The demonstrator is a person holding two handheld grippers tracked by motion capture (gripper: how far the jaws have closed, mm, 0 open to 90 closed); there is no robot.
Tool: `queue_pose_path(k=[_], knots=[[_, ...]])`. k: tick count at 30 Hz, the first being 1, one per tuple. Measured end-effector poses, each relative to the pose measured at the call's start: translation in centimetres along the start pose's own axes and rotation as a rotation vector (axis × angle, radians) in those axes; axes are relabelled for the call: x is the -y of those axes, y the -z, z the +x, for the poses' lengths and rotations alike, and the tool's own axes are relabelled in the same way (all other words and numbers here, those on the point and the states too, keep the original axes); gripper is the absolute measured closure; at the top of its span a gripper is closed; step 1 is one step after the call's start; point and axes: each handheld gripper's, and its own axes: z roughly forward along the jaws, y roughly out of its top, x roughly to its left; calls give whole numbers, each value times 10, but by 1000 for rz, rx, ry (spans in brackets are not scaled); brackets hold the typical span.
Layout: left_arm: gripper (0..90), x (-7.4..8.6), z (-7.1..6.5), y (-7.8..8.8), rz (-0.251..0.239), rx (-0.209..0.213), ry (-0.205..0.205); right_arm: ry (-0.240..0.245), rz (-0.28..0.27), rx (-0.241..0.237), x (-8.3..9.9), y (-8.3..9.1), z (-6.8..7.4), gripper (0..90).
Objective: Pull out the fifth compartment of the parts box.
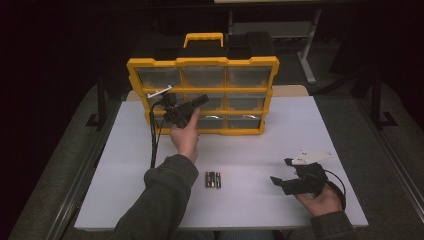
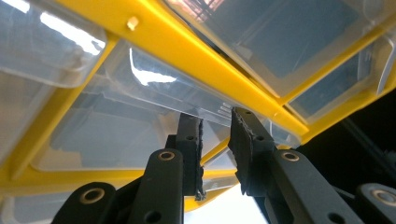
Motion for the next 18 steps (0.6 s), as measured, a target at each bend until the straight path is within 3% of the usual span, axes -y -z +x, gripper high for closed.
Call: queue_pose_path(k=[8,13,18], knots=[[745,0,1,0,-5,11,34,2,1,0,1,0,0,206],[774,2,1,1,1,12,21,-8,6,2,1,0,0,209],[802,4,3,4,-11,30,42,-5,8,3,2,1,1,211]])
